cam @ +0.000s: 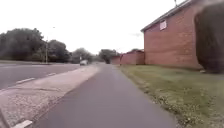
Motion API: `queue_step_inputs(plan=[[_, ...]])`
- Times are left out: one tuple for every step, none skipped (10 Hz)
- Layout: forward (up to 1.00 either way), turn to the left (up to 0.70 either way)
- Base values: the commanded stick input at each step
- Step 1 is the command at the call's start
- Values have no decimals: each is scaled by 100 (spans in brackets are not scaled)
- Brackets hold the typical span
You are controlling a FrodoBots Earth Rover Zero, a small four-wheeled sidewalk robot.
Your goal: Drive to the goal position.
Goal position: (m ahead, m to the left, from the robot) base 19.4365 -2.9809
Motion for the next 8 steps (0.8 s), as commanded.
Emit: queue_step_inputs(plan=[[100, 0], [100, 0], [100, 0], [100, 0], [100, 0], [100, 0], [100, 0], [100, 0]])
